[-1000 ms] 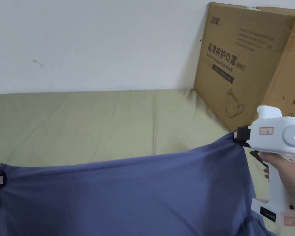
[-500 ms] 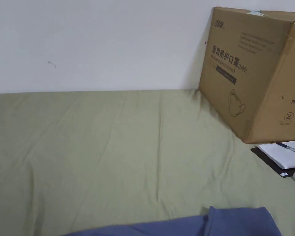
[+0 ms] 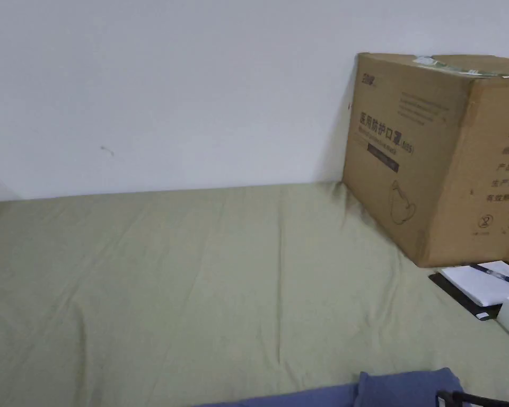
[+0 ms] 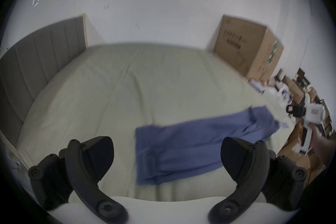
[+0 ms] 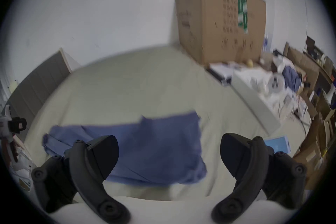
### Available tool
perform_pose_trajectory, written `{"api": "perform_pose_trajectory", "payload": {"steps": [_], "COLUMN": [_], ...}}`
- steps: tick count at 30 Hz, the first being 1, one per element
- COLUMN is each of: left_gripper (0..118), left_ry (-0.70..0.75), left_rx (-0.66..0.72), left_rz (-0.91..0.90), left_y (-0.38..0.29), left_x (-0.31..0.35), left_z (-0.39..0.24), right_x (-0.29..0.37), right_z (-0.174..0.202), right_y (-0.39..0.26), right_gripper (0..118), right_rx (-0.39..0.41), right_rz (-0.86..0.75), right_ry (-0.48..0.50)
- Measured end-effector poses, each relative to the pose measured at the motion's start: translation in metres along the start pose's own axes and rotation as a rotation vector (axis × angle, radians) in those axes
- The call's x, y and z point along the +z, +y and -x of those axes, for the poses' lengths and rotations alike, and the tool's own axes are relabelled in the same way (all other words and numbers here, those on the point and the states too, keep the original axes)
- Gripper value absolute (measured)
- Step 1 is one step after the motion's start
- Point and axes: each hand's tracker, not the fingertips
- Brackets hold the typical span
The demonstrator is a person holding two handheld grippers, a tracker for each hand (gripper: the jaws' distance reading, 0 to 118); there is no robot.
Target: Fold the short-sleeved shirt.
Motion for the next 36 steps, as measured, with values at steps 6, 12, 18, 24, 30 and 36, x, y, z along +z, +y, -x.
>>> {"api": "perform_pose_trajectory", "payload": {"steps": [6,12,18,24,30,36], "left_gripper": [21,0,0,0,3,117], "left_ry": [0.029,0.154,0.169,0.018,-0.459,-0.463], "left_rx": [-0.083,-0.156,-0.153,0.019,0.579,0.628], "left_rz": [-0.485,-0.72,-0.711,-0.479,0.093,0.243], "left_y": [0.007,0.003,-0.003,0.02,0.032,-0.007], "left_x": [0.061,0.084,0.092,0.086,0.003,-0.058], "left_z": [-0.072,-0.109,-0.116,-0.084,0.032,0.109], "right_x": [0.082,0.111,0.119,0.121,0.106,0.084], "right_z": [0.085,0.121,0.125,0.124,0.125,0.134], "right_y": [0.019,0.011,0.012,0.012,0.012,0.008], "right_gripper": [32,0,0,0,0,0], "right_rx": [0.084,0.122,0.175,0.194,0.207,0.218], "right_rz": [-0.489,-0.735,-0.727,-0.668,-0.56,-0.479], "right_ry": [0.126,0.052,0.054,0.093,0.123,0.133]}}
